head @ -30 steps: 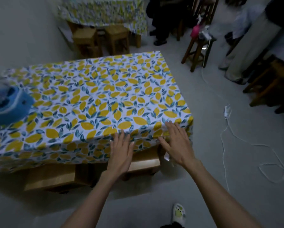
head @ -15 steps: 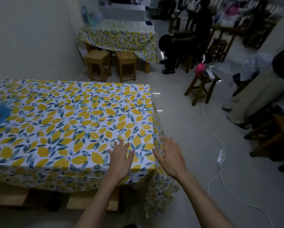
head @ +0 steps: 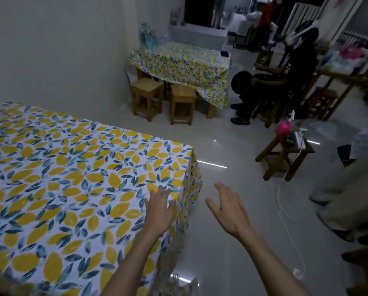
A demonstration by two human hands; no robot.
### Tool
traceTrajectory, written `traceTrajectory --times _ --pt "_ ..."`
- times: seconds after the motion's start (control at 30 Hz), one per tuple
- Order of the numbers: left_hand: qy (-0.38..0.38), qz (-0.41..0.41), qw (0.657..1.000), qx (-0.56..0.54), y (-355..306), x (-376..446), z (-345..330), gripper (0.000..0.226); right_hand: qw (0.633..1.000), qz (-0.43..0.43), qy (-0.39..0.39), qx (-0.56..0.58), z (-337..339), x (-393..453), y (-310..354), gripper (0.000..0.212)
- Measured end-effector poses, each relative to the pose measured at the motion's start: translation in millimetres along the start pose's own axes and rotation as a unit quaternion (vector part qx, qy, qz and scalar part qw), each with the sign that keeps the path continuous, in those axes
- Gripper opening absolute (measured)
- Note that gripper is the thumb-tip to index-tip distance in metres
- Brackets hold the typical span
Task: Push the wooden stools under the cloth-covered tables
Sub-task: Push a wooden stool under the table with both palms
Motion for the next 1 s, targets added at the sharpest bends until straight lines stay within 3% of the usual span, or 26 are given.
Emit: traceTrajectory --times 0.3,0.47,0.57,0.73,1.0 --pt "-0.032 0.018 0.999 -0.01 -85.8 127.4 -26.7 0.048 0.998 0.065 0.01 0.001 56.2 175.2 -70.8 0.072" --pt "-0.152 0.033 0.985 -0.07 -128.0 200.8 -54.9 0.038 0.992 0.125 0.025 -0.003 70.5 283.7 -110.3 0.064" --pt "-0.186 0.076 0.977 -0.075 -148.7 243.9 -68.9 0.039 0.988 0.153 0.036 -0.002 91.2 343.2 -122.9 0.063" --pt "-0.185 0.163 0.968 -0.046 -167.2 302.6 -80.8 0.042 0.967 0.237 0.086 -0.037 103.8 441.8 -124.7 0.059" --pt "-0.29 0.23 0.926 -0.075 -156.8 422.8 -57.4 0.036 0.923 0.356 0.133 -0.061 87.3 601.1 -73.0 0.058"
Point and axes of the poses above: each hand's wrist, its own x-axis towards the middle knuckle, its own z-axis out of the back of the hand, y = z × x, the point moved 3 cm from there along x, towards the middle knuckle, and after that the axes turned 1 degree about -x, right-handed, at the moved point
